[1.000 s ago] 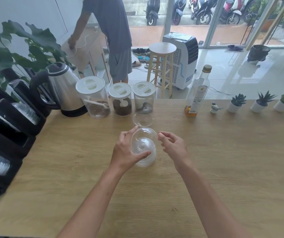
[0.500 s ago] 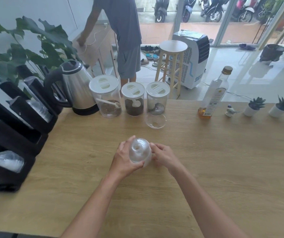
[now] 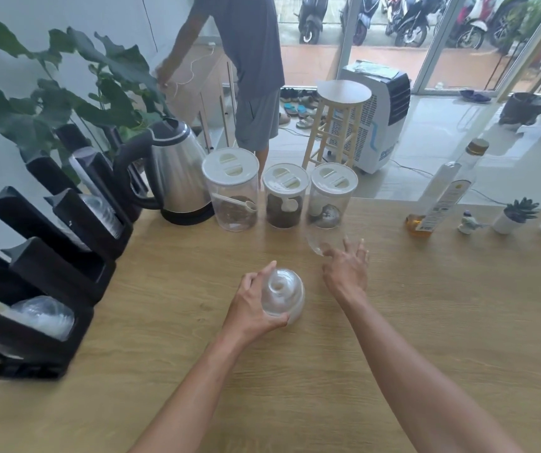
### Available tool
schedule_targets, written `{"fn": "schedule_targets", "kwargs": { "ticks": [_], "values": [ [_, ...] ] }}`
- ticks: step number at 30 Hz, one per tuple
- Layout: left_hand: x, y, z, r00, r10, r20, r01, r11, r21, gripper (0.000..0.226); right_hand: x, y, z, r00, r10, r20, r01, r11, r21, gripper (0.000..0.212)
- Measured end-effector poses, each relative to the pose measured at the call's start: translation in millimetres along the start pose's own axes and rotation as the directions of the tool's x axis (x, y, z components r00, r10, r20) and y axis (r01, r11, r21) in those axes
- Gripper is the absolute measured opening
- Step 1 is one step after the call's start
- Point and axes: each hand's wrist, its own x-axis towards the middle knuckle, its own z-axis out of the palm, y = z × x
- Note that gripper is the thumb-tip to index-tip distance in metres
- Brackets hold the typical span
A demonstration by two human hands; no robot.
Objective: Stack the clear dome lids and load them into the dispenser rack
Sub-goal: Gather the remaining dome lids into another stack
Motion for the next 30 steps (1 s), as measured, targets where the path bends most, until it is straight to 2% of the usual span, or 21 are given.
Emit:
{"fn": "schedule_targets", "kwargs": {
  "ticks": [6, 9, 12, 14, 16, 19, 21, 23, 24, 25, 28, 30],
  "values": [
    [1, -4, -5, 0.997, 0.063, 0.041, -0.064, 0.997, 0.031, 0.115, -19, 6, 8, 0.985, -0.061, -0.162, 0.06, 0.998, -0.011, 0.016],
    [0, -5, -7, 0.994, 0.085, 0.061, -0.087, 0.996, 0.032, 0.121, -37, 5, 5, 0.968, -0.051, -0.247, 0.1, 0.976, 0.191, 0.011],
    [1, -4, -16, 0.993, 0.112, 0.047, -0.113, 0.993, 0.021, 0.126, -57, -7, -16, 0.964, -0.031, -0.263, 0.145, 0.892, 0.429, 0.012],
    [2, 1, -27, 0.989, 0.148, 0.006, -0.148, 0.989, 0.001, 0.124, -67, -17, -38, 0.968, 0.002, -0.252, 0.151, 0.797, 0.585, 0.013],
    [3, 10, -40, 0.981, 0.188, -0.045, -0.19, 0.981, -0.037, 0.119, -78, -28, -60, 0.984, -0.001, -0.177, 0.13, 0.683, 0.719, 0.015],
    [5, 26, -59, 0.96, 0.26, -0.109, -0.271, 0.957, -0.102, 0.115, -90, -44, -82, 0.994, -0.108, -0.023, 0.062, 0.364, 0.929, 0.025],
    [7, 33, -64, 0.945, 0.296, -0.135, -0.312, 0.943, -0.117, 0.112, -94, -49, -84, 0.981, -0.176, 0.086, -0.062, 0.14, 0.988, 0.038],
    [7, 35, -65, 0.941, 0.297, -0.16, -0.316, 0.942, -0.109, 0.108, -96, -48, -80, 0.964, -0.196, 0.179, -0.173, 0.046, 0.984, 0.048],
    [7, 34, -65, 0.943, 0.289, -0.164, -0.307, 0.947, -0.092, 0.106, -96, -46, -76, 0.959, -0.189, 0.213, -0.205, 0.061, 0.977, 0.048],
    [6, 31, -64, 0.948, 0.278, -0.155, -0.291, 0.955, -0.062, 0.104, -97, -44, -71, 0.96, -0.159, 0.229, -0.211, 0.125, 0.969, 0.045],
    [7, 19, -55, 0.975, 0.212, -0.058, -0.211, 0.977, 0.034, 0.101, -98, -42, -59, 0.979, 0.031, 0.203, -0.193, 0.475, 0.859, 0.037],
    [7, 11, -45, 0.987, 0.16, 0.008, -0.16, 0.984, 0.082, 0.1, -93, -43, -56, 0.973, 0.097, 0.212, -0.225, 0.619, 0.752, 0.044]
  ]
}}
